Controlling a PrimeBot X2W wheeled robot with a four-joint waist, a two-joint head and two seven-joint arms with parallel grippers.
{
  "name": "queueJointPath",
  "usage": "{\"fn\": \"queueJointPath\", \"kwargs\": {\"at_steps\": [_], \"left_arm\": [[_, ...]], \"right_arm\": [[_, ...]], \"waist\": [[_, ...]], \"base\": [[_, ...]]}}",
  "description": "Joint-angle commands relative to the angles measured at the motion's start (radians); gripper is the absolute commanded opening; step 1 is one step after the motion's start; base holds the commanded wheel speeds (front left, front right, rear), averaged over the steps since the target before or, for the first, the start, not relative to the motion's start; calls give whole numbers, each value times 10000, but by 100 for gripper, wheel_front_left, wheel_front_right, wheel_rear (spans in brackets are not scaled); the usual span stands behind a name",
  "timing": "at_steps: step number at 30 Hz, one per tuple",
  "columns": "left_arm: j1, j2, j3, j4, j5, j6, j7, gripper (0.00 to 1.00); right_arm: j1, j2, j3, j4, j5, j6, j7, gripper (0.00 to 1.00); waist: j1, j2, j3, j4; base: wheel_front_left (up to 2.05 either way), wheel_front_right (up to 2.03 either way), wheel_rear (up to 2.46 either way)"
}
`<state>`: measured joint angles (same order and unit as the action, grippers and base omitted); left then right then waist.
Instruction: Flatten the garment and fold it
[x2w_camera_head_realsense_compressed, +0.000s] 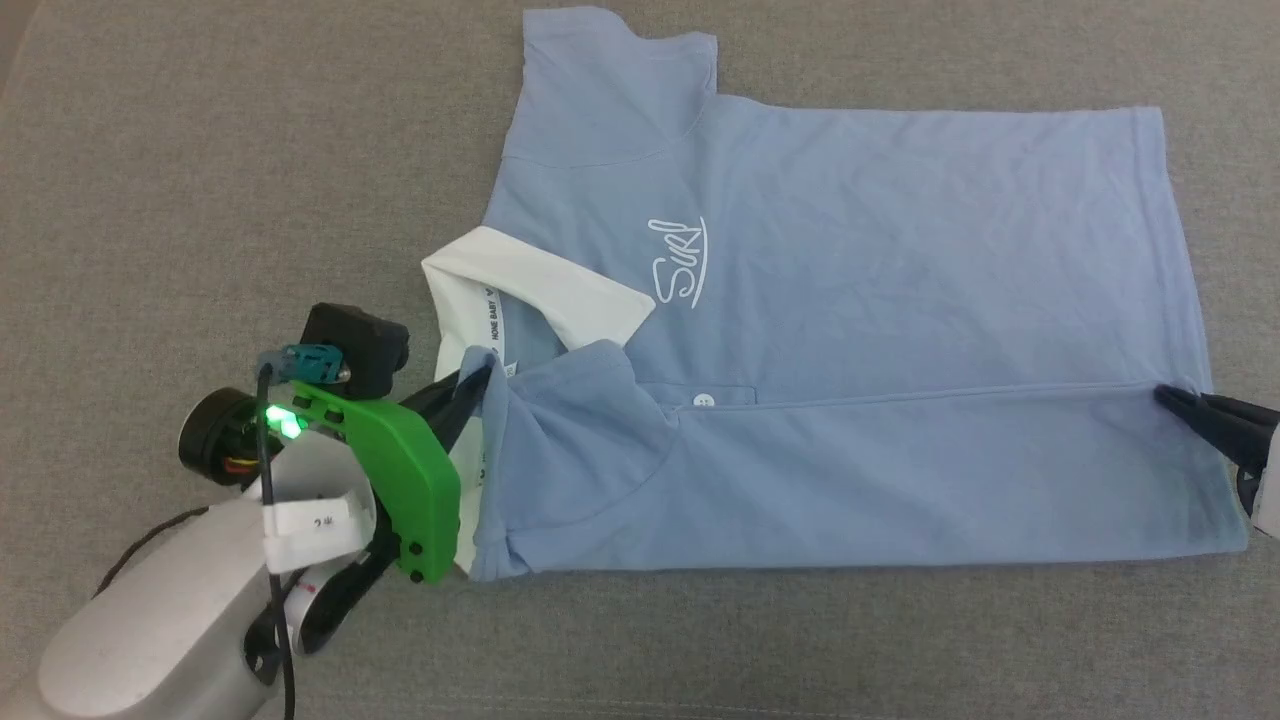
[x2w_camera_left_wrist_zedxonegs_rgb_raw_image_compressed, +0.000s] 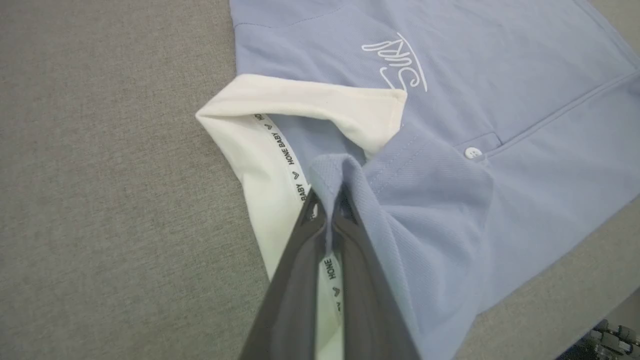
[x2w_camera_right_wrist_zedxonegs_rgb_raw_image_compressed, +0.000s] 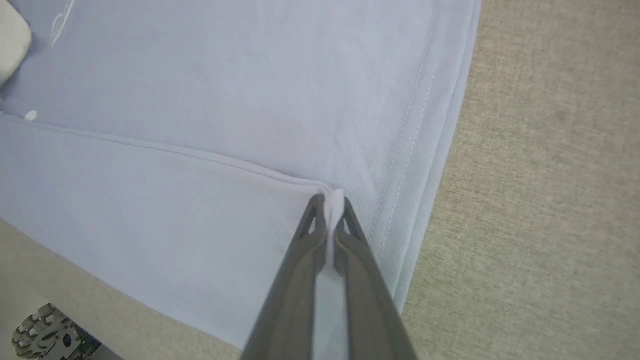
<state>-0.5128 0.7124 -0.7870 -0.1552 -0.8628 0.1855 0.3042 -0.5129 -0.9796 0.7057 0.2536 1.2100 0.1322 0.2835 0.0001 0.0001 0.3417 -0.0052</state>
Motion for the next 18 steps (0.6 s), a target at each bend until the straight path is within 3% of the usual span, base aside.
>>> {"fn": "queueJointPath", "kwargs": {"at_steps": [1, 11, 12, 13, 14, 18], "left_arm": [[-269, -71, -18, 185, 114, -77, -50, 0], [-671, -666, -102, 1634, 337, -125, -428, 0], [-683, -731, -120, 1815, 370, -87, -467, 8], [-690, -777, -141, 1957, 418, -48, -503, 63], [-694, -832, -172, 2115, 458, -4, -521, 100], [-694, -1053, -191, 2432, 488, 93, -686, 100]], "right_arm": [[-168, 130, -82, 103, -170, -15, 65, 0], [-329, 827, -248, 620, -952, -15, 308, 0], [-342, 905, -287, 722, -1039, -15, 314, 0], [-358, 967, -323, 791, -1144, -15, 279, 16], [-374, 1035, -361, 869, -1285, -15, 251, 100], [-405, 1259, -587, 998, -1663, -15, 84, 100]], "waist": [[-1, -1, 78, -9], [-1, -1, 119, -2], [-1, -1, 79, -1], [-1, -1, 37, 0], [-1, -1, -8, -3], [-1, -1, -264, 3]], "base": [[0, 0, 0], [0, 0, 0], [0, 0, 0], [0, 0, 0], [0, 0, 0], [0, 0, 0]]}}
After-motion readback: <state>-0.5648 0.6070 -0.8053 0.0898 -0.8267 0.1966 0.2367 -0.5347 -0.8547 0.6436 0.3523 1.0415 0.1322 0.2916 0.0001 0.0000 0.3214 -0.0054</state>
